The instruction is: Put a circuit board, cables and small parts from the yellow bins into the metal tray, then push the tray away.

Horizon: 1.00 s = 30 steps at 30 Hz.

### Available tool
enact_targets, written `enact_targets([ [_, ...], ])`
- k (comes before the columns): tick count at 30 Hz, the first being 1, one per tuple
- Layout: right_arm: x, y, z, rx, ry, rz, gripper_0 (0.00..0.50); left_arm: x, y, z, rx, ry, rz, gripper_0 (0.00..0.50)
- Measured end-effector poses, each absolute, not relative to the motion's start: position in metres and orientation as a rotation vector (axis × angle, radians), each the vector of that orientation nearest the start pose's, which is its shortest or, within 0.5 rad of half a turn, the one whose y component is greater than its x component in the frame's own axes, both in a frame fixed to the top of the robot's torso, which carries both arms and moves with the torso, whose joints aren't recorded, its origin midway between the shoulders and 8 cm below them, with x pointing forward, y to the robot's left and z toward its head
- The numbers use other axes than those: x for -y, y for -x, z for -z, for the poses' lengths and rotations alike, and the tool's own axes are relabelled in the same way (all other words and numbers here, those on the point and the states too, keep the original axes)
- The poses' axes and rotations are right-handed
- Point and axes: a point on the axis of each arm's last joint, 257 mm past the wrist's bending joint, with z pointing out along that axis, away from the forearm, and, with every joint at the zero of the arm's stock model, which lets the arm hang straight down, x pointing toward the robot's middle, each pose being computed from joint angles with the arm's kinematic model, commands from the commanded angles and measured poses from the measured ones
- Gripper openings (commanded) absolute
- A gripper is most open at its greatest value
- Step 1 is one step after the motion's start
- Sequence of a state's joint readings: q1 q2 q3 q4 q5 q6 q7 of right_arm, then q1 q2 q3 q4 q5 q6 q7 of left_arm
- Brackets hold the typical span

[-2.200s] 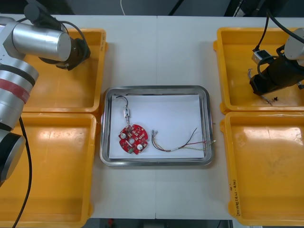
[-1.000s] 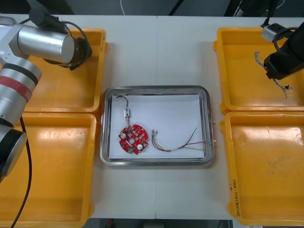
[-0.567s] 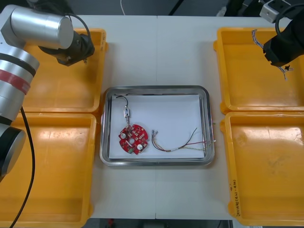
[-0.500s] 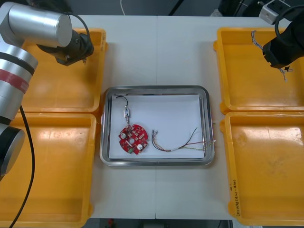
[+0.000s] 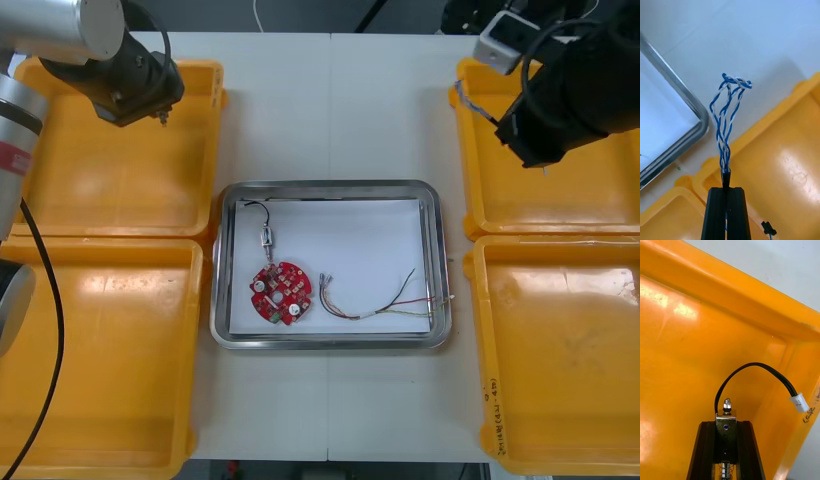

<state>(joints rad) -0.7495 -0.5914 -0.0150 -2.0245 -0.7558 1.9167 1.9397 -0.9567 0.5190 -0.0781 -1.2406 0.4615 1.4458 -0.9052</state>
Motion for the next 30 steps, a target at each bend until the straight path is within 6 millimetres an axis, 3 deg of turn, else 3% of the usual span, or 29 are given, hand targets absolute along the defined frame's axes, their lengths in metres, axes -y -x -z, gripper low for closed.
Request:
enact_targets([
  [5,0.164,-0.466,0.064,-2.102,1.311,0.174,0.0,-0.256,-0.625,0.094,-2.392,0.515,0.221,0.002],
  [11,0.139,-0.447,0.087,-2.089,1.456,0.133,0.0,-0.245,-0.606,0.081,-2.402,0.454,0.218,0.003],
  [22,0.111,-0.43,0.12,-2.068,1.665,0.191,0.0,-0.229,-0.571,0.087,-2.45,0.365,0.216,0.002],
  [30,0.111,-0.44,0.139,-2.111,1.722,0.298,0.0,-0.221,-0.554,0.096,-2.471,0.322,0.233,0.001],
])
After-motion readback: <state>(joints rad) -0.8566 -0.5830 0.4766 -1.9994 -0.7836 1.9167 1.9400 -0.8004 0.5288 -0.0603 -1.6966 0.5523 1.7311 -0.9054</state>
